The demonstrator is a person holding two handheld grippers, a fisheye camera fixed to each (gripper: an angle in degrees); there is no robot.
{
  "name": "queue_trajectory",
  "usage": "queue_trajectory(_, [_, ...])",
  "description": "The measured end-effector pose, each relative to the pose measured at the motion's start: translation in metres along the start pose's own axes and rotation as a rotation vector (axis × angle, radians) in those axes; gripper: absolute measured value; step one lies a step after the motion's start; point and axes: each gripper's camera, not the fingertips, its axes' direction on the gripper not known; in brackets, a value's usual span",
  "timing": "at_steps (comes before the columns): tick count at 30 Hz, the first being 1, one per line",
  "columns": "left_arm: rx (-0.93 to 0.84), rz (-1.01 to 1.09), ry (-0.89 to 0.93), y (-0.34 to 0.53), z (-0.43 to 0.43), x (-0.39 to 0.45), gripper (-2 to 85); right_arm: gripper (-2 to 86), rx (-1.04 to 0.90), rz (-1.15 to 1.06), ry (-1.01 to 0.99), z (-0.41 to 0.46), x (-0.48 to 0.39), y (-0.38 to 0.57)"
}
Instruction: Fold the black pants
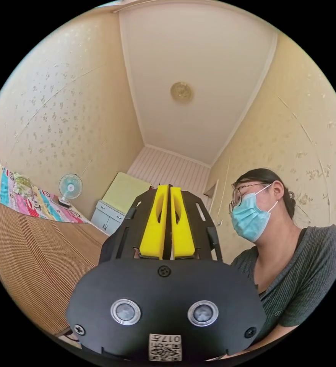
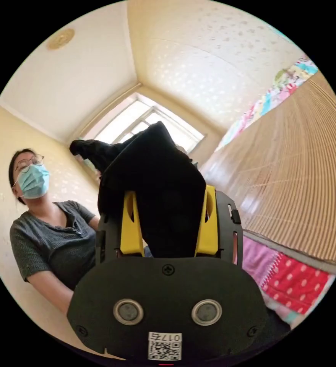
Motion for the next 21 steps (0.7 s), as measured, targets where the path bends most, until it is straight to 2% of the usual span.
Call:
queue_trajectory(2, [0.013,0.039,-0.041,-0.017,-0.018,0.020,-0.7,19.3,0.023,-0.056,0.003,0.013,-0.016,0.012])
queue_trajectory(4, [0.054,0.104,-0.064,-0.034,-0.043,0.043,-0.7,12.0,0.099,-0.146,-0.045,0.007,-0.040,0.018])
queue_trajectory(6, [0.135,0.186,-0.064,-0.055,-0.079,0.074,-0.6,5.4,0.284,-0.268,-0.160,-0.026,-0.077,0.017])
queue_trajectory(8, [0.172,0.257,-0.116,-0.067,-0.101,0.100,-0.7,4.0,0.366,-0.395,-0.203,-0.048,-0.123,0.006])
queue_trajectory(11, [0.219,0.337,-0.351,-0.068,-0.124,0.133,-0.6,2.8,0.369,-0.567,0.008,-0.053,-0.218,-0.013])
queue_trajectory(13, [0.267,0.379,-0.491,-0.055,-0.129,0.144,-0.6,2.5,0.414,-0.535,0.190,-0.038,-0.256,-0.019])
queue_trajectory(15, [0.290,0.428,-0.622,-0.039,-0.126,0.143,-0.6,2.3,0.561,-0.433,0.381,-0.011,-0.276,-0.009])
queue_trajectory(17, [0.280,0.463,-0.720,-0.036,-0.114,0.126,-0.6,2.3,0.630,-0.437,0.491,0.012,-0.278,-0.005])
queue_trajectory(19, [0.249,0.454,-0.738,-0.048,-0.098,0.090,-0.6,2.4,0.644,-0.489,0.629,0.035,-0.273,-0.021])
queue_trajectory(21, [0.203,0.370,-0.666,-0.102,-0.064,0.009,-0.6,2.8,0.649,-0.518,0.720,0.061,-0.241,-0.089])
